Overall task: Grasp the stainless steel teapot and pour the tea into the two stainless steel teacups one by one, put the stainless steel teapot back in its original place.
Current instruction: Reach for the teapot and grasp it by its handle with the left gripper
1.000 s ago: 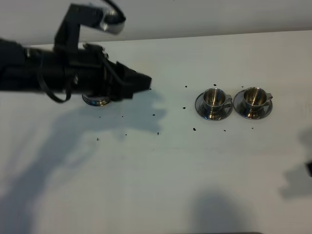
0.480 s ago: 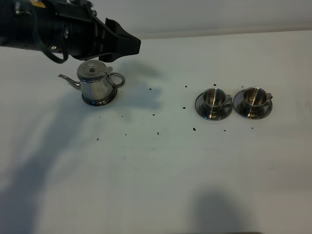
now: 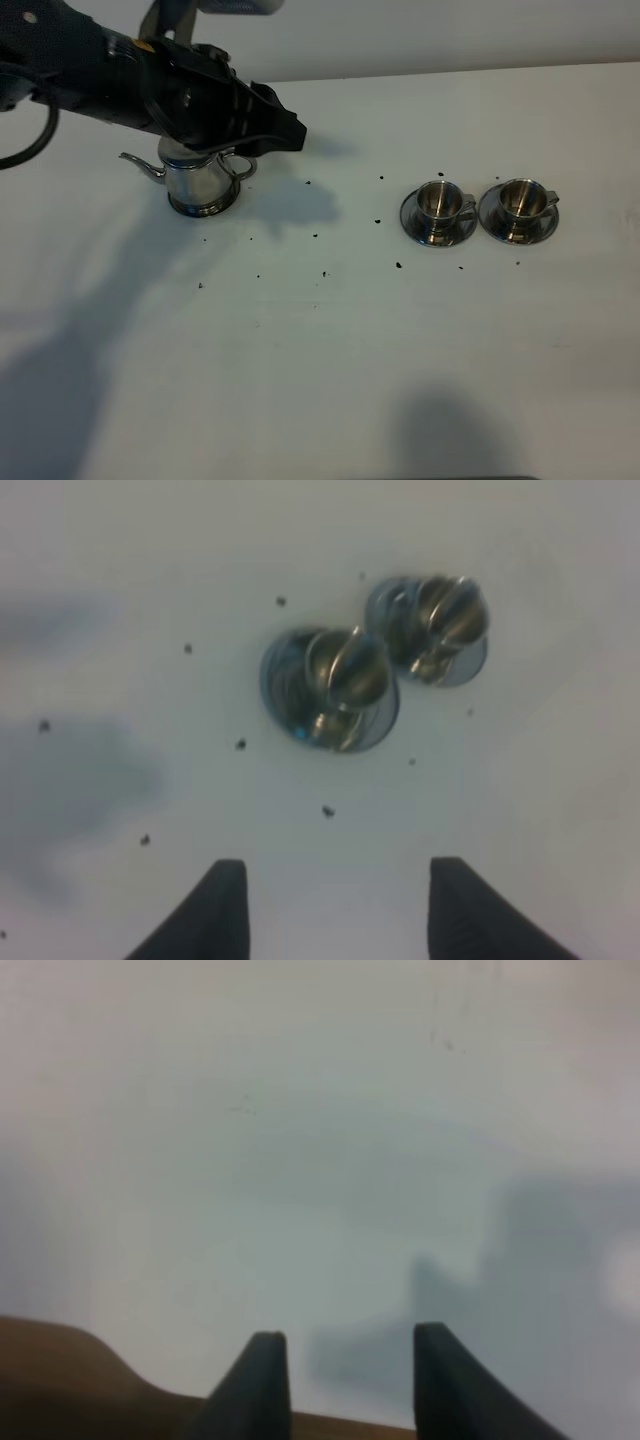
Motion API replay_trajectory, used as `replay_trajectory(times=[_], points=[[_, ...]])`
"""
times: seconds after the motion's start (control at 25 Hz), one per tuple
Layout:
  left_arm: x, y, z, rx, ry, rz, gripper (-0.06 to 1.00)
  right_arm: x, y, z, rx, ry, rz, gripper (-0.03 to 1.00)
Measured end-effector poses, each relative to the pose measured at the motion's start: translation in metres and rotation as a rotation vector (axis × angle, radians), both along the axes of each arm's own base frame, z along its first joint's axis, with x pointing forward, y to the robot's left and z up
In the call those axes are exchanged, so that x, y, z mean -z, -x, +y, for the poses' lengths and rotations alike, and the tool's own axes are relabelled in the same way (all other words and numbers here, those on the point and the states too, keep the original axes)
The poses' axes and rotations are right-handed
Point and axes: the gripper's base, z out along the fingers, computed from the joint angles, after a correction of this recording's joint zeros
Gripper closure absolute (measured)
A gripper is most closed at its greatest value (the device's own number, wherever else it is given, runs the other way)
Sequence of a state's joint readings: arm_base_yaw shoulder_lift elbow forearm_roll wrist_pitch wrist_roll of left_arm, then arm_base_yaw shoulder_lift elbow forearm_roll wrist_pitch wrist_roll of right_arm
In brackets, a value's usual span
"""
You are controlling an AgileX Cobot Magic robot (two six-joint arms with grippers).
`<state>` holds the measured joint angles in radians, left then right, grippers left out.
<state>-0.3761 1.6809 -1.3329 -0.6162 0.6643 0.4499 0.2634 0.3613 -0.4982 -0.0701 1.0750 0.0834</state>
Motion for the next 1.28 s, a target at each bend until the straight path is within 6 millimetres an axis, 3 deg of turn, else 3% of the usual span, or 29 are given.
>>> replay_trajectory(times=[0.24, 0.6, 0.8, 1.28], points=[[0.008, -0.019, -0.010, 0.024, -0.008, 0.050, 0.50, -0.001, 0.006, -0.005, 0.070, -0.010, -0.040, 0.67], [-0.001, -0.040, -0.020, 0.052, -0.013, 0.077, 0.50, -0.007, 0.040, -0.013, 0.280, -0.033, -0.264, 0.67], [-0.005, -0.043, -0.019, 0.045, -0.042, 0.071, 0.50, -0.007, 0.054, -0.012, 0.289, -0.043, -0.354, 0.67], [-0.006, -0.043, -0.015, 0.056, -0.139, 0.072, 0.50, -0.007, 0.055, -0.011, 0.283, -0.058, -0.362, 0.67]])
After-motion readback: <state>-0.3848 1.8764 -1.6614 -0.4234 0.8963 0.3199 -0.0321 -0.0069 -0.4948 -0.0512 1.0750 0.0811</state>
